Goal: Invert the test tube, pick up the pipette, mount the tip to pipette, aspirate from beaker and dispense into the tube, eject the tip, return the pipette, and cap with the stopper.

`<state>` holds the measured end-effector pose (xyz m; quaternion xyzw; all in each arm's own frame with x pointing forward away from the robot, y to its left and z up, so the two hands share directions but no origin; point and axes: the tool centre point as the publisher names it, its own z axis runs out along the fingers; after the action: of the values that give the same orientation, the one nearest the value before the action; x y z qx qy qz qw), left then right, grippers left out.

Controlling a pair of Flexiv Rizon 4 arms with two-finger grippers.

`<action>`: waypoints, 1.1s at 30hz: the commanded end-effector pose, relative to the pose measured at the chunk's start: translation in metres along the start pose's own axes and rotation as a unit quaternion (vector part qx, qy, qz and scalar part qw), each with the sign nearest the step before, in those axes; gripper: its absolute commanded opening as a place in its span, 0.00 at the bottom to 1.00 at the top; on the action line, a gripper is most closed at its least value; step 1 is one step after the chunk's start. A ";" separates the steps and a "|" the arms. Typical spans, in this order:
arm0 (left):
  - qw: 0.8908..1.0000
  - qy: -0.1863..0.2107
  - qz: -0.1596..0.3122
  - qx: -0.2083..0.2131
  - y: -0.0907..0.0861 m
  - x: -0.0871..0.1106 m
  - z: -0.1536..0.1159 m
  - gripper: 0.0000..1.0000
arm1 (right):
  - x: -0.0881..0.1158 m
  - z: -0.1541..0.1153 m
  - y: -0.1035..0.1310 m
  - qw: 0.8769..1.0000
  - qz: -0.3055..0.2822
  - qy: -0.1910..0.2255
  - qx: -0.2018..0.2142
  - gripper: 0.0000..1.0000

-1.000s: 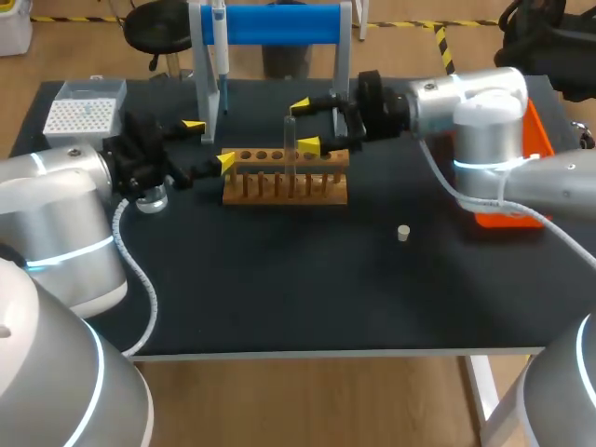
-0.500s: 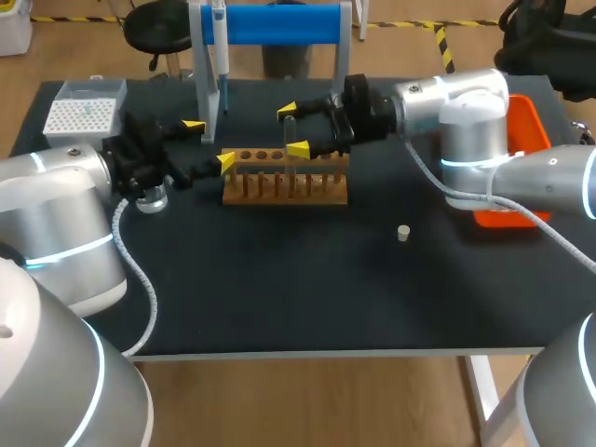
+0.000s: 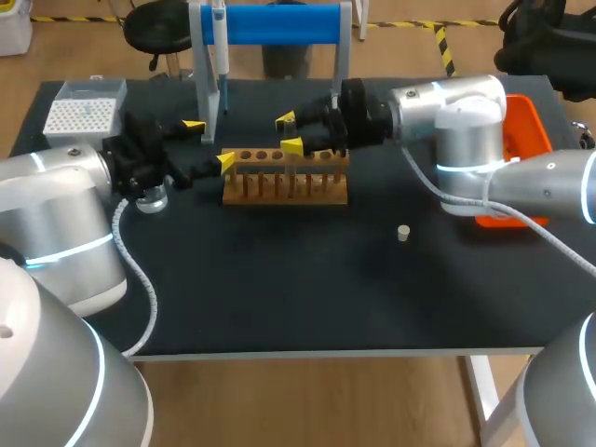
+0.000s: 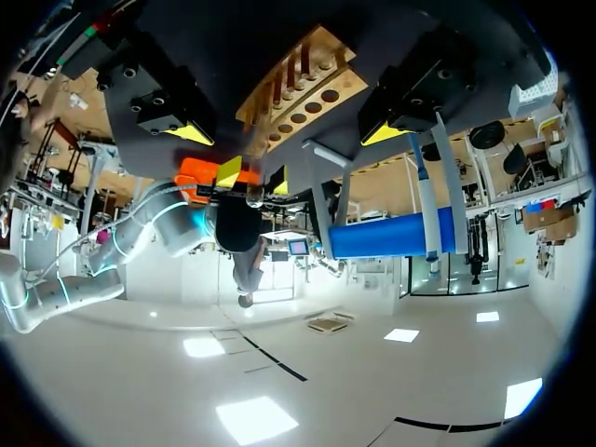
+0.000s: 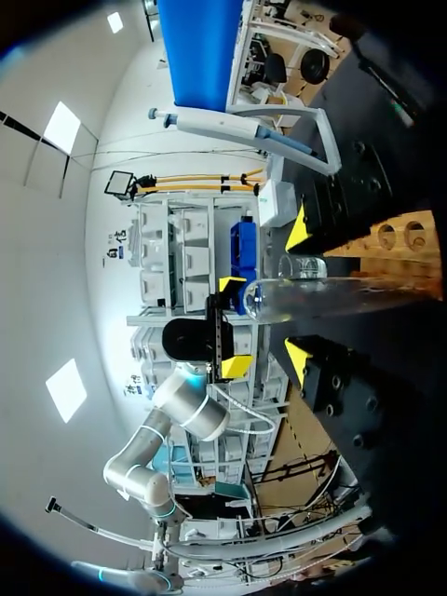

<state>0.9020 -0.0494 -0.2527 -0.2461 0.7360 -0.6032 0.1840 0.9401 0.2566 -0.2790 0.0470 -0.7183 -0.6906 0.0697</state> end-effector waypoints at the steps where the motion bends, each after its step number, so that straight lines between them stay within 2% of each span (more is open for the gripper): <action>1: 1.000 -0.004 0.001 0.001 0.001 0.002 0.001 1.00 | 0.001 -0.001 -0.001 1.000 0.001 -0.001 0.000 0.18; 2: 1.000 -0.004 0.001 0.001 0.001 0.002 0.001 1.00 | 0.001 -0.002 -0.001 1.000 0.001 0.000 0.000 0.11; 3: 1.000 -0.004 0.001 0.001 0.001 0.002 0.001 1.00 | 0.001 -0.002 -0.001 1.000 0.001 0.000 0.001 0.09; 4: 1.000 -0.004 0.001 0.001 0.001 0.002 0.001 1.00 | 0.001 -0.002 -0.001 1.000 0.001 0.000 0.001 0.00; 13: 1.000 -0.004 0.001 0.001 0.001 0.002 0.001 1.00 | 0.002 -0.004 0.003 1.000 0.000 -0.001 0.000 0.00; 33: 1.000 -0.004 0.001 0.001 0.001 0.002 0.001 1.00 | 0.000 -0.003 0.035 1.000 0.003 -0.005 -0.006 0.00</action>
<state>0.9020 -0.0494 -0.2526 -0.2462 0.7361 -0.6032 0.1839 0.9444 0.2569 -0.2486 0.0416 -0.7125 -0.6968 0.0720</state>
